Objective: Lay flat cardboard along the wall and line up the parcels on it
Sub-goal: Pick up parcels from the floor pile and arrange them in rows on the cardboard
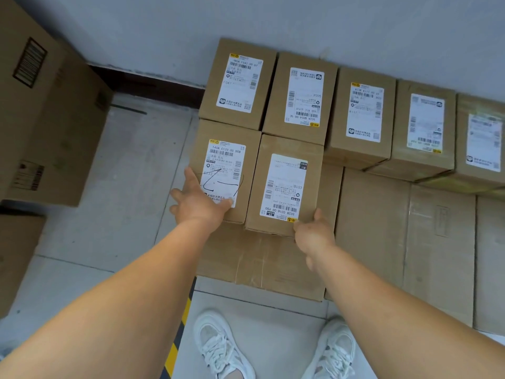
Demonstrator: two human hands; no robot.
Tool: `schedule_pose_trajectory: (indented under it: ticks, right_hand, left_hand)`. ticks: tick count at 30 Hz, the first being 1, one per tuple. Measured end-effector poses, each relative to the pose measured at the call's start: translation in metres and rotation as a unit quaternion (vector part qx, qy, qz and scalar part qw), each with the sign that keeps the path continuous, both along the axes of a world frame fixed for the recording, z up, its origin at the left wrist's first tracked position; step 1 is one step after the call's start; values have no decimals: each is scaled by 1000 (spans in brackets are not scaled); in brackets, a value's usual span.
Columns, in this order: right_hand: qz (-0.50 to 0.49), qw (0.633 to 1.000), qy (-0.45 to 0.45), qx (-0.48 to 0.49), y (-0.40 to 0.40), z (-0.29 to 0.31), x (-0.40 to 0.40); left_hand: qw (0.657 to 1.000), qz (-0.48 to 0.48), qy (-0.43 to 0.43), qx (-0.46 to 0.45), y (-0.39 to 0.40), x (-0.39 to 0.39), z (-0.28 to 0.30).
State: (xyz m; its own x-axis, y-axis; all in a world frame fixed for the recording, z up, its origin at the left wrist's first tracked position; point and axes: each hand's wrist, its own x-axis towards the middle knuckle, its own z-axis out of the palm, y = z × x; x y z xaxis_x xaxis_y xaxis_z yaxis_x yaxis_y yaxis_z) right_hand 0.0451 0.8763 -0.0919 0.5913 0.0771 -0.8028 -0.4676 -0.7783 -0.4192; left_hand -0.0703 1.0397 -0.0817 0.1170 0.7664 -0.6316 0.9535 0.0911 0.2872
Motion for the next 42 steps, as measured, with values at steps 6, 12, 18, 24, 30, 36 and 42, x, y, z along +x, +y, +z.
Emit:
schedule_pose_trajectory:
  ticks: [6,12,18,24,30,36,42]
  right_hand:
    - [55,998,14,-11,-6,24,6]
    - [142,984,-109,-23,-30,67,10]
    - [185,960,-203,-50,-85,117,29]
    - [110,971,-200,-72,-159,156,46]
    - [-50,979,-182,-80,-236,185,30]
    - [-241,952,-167,-90,-316,207,-12]
    - [-354,917,-143,-120,-401,211,-73]
  left_hand:
    - [997,-59,19,42,-22,2,18]
    - [988,-130,-57,64,-82,21,66]
    - [974,-172,-142,50,-149,58,117]
    - [954,-261,-144,19,-208,89,160]
    - [903,-400,-152,-25,-271,102,181]
    - [831,-532,-153,-50,-351,93,200]
    - [746,-644,-151,-77,-440,66,198]
